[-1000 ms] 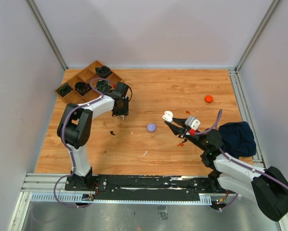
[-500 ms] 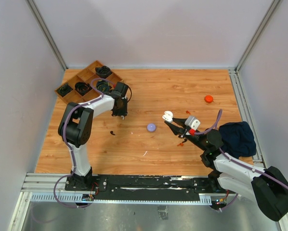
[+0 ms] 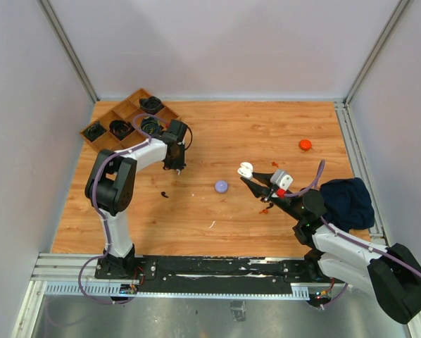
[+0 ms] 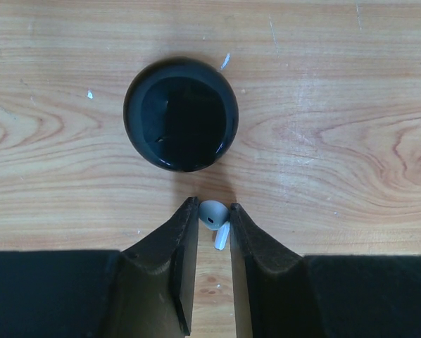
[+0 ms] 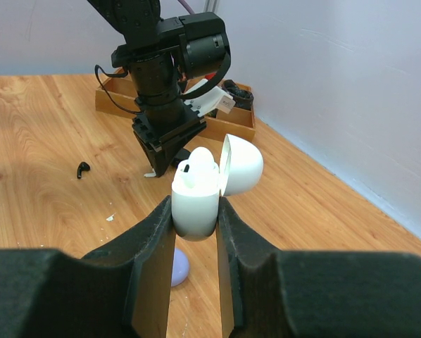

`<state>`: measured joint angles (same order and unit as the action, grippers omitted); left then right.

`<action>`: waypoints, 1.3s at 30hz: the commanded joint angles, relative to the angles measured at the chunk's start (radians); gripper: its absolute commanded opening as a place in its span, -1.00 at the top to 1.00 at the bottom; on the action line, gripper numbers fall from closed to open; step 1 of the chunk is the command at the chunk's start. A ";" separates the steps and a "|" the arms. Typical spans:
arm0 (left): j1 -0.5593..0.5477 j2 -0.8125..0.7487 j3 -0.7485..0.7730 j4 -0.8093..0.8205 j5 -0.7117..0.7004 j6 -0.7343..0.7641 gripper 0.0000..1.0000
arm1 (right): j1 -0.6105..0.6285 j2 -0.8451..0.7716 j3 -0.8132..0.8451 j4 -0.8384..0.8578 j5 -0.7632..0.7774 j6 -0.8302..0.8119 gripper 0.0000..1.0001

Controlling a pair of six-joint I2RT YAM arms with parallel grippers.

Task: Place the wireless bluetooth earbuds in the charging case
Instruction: Pick up the earbud from the center of the board.

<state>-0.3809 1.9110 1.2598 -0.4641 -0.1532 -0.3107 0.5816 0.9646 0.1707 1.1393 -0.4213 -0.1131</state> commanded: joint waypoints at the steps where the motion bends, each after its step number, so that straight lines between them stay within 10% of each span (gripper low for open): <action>1: -0.007 -0.006 -0.041 -0.027 0.038 0.004 0.49 | -0.004 -0.018 -0.005 0.030 0.005 0.000 0.99; 39: -0.363 -0.622 -0.332 0.392 -0.089 -0.150 0.59 | -0.003 0.039 0.047 0.059 -0.030 0.018 0.99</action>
<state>-0.7090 1.3651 0.9390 -0.1864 -0.2100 -0.4606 0.5816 1.0000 0.1860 1.1404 -0.4377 -0.1097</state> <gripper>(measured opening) 0.241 0.268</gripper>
